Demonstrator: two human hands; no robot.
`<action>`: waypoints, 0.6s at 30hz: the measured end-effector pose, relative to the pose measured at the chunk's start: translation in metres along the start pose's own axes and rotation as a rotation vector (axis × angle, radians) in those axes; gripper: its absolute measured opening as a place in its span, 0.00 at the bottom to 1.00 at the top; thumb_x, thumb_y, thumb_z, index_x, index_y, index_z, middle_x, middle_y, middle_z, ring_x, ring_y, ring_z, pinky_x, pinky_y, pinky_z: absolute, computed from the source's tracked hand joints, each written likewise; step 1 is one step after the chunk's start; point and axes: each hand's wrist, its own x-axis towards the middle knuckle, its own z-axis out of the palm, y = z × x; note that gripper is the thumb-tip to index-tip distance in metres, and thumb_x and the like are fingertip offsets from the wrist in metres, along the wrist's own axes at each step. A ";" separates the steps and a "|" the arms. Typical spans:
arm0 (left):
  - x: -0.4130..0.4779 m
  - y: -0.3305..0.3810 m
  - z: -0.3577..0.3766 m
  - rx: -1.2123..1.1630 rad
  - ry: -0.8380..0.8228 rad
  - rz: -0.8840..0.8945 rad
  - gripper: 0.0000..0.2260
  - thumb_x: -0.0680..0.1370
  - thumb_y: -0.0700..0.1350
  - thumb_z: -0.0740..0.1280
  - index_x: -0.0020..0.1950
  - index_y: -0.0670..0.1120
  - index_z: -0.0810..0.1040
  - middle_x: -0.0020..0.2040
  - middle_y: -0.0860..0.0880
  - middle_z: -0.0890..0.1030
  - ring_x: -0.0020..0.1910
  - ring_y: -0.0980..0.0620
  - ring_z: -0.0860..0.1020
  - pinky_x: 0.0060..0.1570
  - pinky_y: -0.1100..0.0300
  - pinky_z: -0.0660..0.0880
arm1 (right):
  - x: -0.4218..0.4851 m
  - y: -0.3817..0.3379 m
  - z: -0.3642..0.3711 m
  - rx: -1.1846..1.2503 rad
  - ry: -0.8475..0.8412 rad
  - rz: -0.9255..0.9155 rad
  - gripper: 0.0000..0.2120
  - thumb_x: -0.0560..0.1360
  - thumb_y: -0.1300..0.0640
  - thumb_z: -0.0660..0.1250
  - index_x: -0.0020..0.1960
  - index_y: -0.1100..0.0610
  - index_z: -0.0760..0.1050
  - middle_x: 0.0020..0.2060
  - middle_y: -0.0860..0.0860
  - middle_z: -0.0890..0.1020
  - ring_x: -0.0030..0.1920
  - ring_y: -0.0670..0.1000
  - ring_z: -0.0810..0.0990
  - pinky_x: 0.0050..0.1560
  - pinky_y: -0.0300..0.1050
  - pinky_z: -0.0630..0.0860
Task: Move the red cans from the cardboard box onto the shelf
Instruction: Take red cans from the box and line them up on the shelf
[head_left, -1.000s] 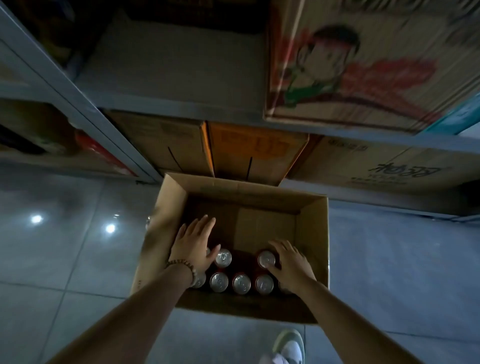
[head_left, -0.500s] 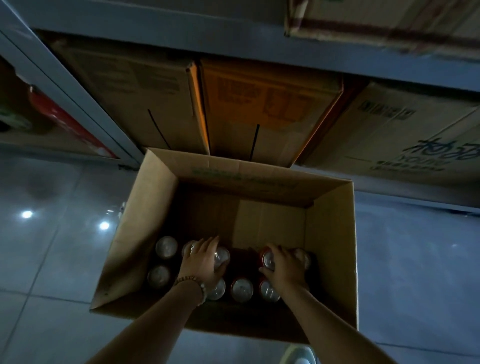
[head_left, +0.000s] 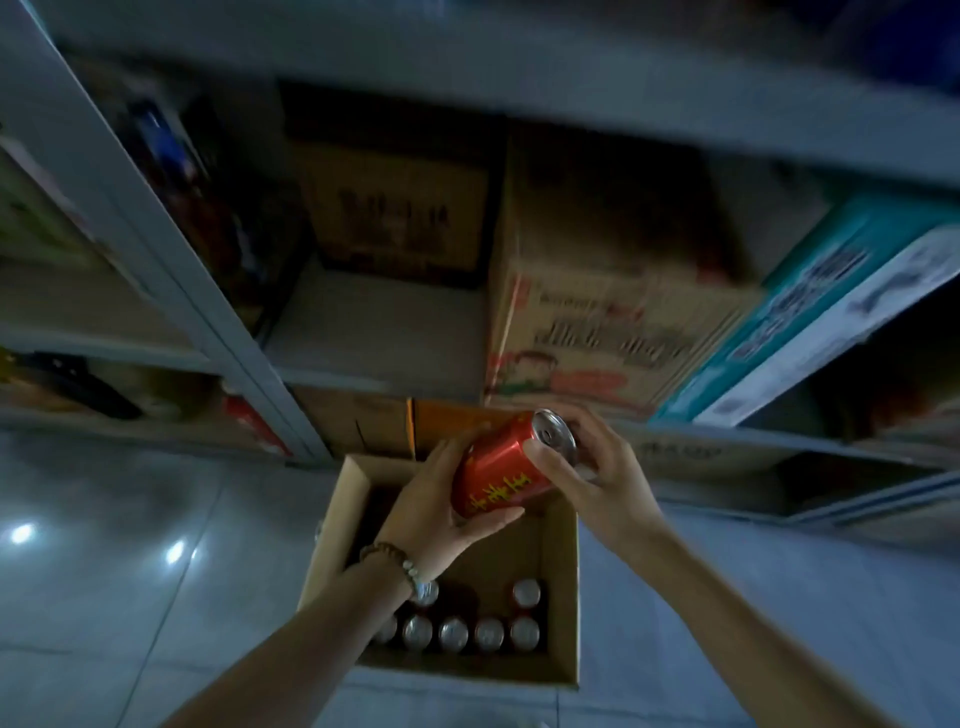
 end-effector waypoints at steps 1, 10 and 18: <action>0.000 0.031 -0.018 -0.009 0.031 0.039 0.30 0.64 0.62 0.72 0.60 0.70 0.59 0.56 0.67 0.69 0.53 0.71 0.71 0.52 0.72 0.73 | -0.001 -0.035 -0.013 0.005 0.001 -0.031 0.21 0.66 0.39 0.71 0.55 0.48 0.75 0.46 0.39 0.80 0.47 0.38 0.80 0.42 0.32 0.75; 0.016 0.227 -0.129 -0.036 0.335 0.261 0.33 0.58 0.67 0.72 0.61 0.65 0.66 0.56 0.62 0.74 0.53 0.65 0.75 0.50 0.62 0.78 | 0.004 -0.254 -0.089 0.103 -0.052 -0.225 0.27 0.61 0.45 0.77 0.57 0.42 0.70 0.50 0.41 0.80 0.50 0.37 0.79 0.42 0.31 0.77; 0.051 0.311 -0.171 0.217 0.404 0.353 0.36 0.64 0.63 0.70 0.67 0.63 0.57 0.62 0.65 0.64 0.62 0.63 0.67 0.61 0.63 0.70 | 0.041 -0.323 -0.125 0.178 0.067 -0.239 0.32 0.59 0.45 0.76 0.61 0.48 0.71 0.52 0.43 0.80 0.53 0.41 0.79 0.51 0.38 0.78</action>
